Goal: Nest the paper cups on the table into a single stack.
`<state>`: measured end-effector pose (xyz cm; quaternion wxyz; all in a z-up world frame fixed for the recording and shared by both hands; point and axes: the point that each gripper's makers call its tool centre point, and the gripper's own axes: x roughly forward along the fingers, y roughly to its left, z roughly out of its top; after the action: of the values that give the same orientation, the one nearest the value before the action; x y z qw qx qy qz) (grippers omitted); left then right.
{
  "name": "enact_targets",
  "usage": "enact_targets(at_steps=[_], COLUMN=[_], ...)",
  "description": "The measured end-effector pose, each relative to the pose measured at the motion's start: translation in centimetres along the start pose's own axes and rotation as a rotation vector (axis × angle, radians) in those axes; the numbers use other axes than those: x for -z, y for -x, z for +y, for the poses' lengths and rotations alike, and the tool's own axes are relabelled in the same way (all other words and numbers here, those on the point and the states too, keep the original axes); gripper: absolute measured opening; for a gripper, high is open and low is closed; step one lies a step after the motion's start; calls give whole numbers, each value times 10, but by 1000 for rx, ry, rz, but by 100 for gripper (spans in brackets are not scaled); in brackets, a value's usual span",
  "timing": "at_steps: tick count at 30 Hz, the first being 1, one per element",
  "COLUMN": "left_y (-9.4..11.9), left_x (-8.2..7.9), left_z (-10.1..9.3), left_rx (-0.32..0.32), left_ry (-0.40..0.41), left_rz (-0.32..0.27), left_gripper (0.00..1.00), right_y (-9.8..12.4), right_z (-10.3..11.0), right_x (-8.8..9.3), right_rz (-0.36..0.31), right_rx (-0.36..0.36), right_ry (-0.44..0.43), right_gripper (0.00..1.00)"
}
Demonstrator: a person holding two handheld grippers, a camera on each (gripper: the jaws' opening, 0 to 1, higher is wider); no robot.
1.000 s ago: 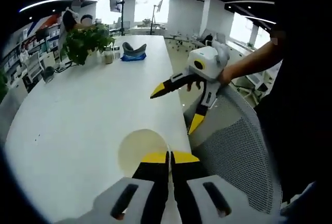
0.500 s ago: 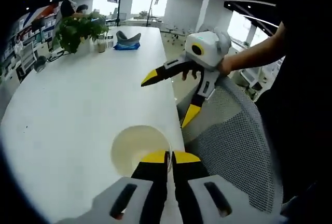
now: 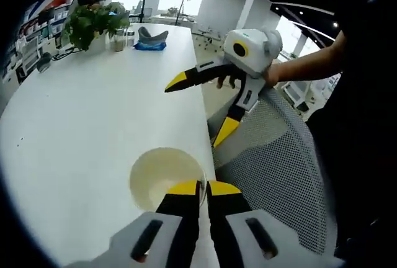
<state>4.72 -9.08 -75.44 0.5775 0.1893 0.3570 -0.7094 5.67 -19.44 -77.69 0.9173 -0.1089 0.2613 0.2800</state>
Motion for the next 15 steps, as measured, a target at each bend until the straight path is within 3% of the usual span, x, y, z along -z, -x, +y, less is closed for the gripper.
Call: enact_targets(at_steps=[15], left_y=[-3], left_x=[1], left_z=[-2], left_rx=[24], left_ry=[33], left_rz=[-7], left_gripper=[2], right_y=[1], right_z=[1], right_x=[-5], right_rz=[-25], right_rx=[-1], right_ry=[-14], right_gripper=[82])
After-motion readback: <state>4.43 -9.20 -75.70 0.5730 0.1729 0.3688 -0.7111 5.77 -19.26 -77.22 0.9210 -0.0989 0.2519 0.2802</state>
